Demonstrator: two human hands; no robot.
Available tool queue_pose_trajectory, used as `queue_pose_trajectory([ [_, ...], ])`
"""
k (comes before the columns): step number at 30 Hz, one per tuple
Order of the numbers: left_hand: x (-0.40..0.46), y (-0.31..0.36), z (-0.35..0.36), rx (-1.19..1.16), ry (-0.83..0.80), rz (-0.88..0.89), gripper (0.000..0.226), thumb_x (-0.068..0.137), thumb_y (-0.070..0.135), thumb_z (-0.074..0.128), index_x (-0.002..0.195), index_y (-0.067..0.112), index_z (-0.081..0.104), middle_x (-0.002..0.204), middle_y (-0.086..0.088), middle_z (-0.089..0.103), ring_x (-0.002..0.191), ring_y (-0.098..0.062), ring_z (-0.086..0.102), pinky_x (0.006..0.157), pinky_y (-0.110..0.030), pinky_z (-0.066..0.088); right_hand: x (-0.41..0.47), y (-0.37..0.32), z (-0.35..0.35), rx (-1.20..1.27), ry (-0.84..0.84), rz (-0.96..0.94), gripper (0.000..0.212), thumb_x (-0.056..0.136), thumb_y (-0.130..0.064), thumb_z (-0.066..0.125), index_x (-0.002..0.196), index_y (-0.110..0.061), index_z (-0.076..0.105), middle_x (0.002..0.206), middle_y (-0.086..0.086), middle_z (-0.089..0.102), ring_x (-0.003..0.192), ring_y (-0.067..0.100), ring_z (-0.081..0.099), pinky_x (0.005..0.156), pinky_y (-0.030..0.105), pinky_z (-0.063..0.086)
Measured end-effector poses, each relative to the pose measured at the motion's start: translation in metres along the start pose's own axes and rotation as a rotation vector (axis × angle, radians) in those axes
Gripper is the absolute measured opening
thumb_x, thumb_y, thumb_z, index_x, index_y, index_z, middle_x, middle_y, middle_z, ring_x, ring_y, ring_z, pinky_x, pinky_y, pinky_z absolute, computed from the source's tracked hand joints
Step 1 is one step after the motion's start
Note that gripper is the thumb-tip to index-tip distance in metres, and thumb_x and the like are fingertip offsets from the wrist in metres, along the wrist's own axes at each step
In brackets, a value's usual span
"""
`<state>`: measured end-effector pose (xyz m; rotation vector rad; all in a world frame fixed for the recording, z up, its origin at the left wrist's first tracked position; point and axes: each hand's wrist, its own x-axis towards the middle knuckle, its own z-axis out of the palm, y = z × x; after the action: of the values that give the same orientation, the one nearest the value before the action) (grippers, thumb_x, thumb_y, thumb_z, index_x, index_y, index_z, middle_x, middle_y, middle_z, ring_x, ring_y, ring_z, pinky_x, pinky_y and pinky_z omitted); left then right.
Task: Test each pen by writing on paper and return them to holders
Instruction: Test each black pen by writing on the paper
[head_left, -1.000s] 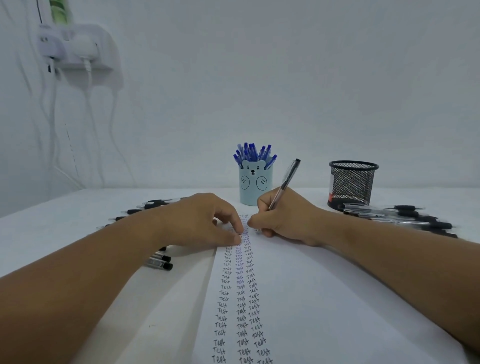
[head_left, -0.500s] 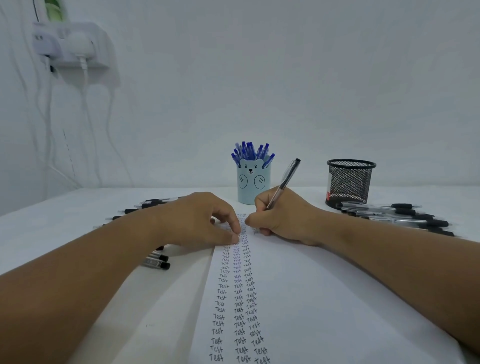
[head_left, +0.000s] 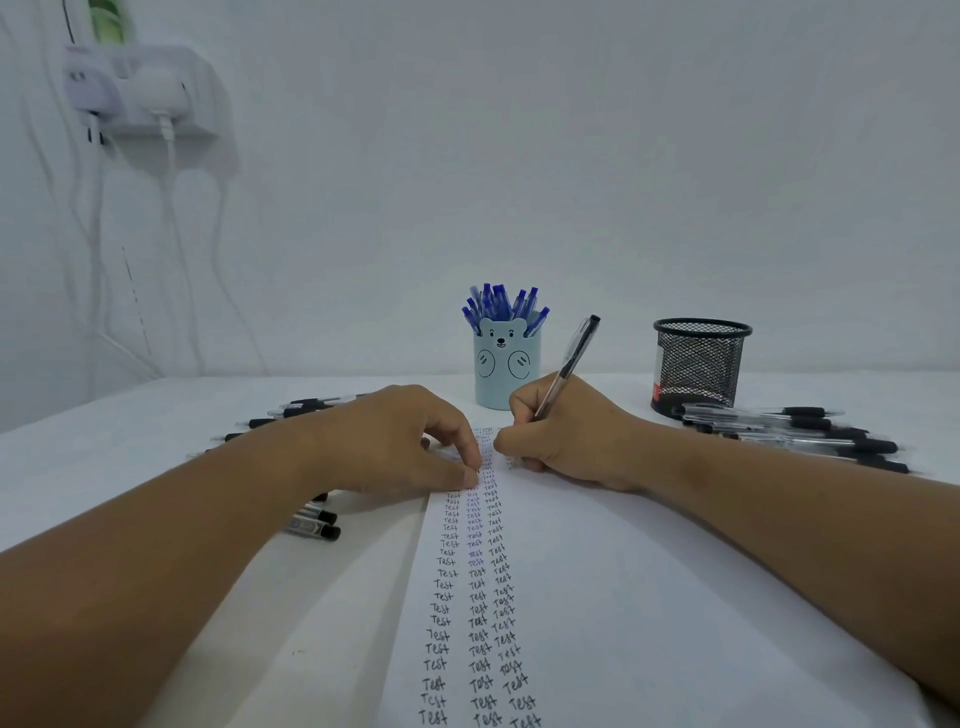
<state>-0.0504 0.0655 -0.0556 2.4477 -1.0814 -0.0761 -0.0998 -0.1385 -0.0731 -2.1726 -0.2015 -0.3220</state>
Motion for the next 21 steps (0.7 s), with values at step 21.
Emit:
queue_pose_trajectory([
  [21,0.0012,-0.0020,-0.0002,-0.005,-0.007,0.008,0.007,0.083,0.044,0.079,0.089,0.045,0.075,0.108,0.024,0.070,0.114,-0.001,0.060,0.106,-0.038,0.047,0.0034,0.0045,-0.0010,-0.045,0.029,-0.045,0.038,0.077,-0.005,0.069,0.051,-0.017,0.044,0.052,0.003,0.050,0.053,0.016,0.046,0.052,0.022,0.036],
])
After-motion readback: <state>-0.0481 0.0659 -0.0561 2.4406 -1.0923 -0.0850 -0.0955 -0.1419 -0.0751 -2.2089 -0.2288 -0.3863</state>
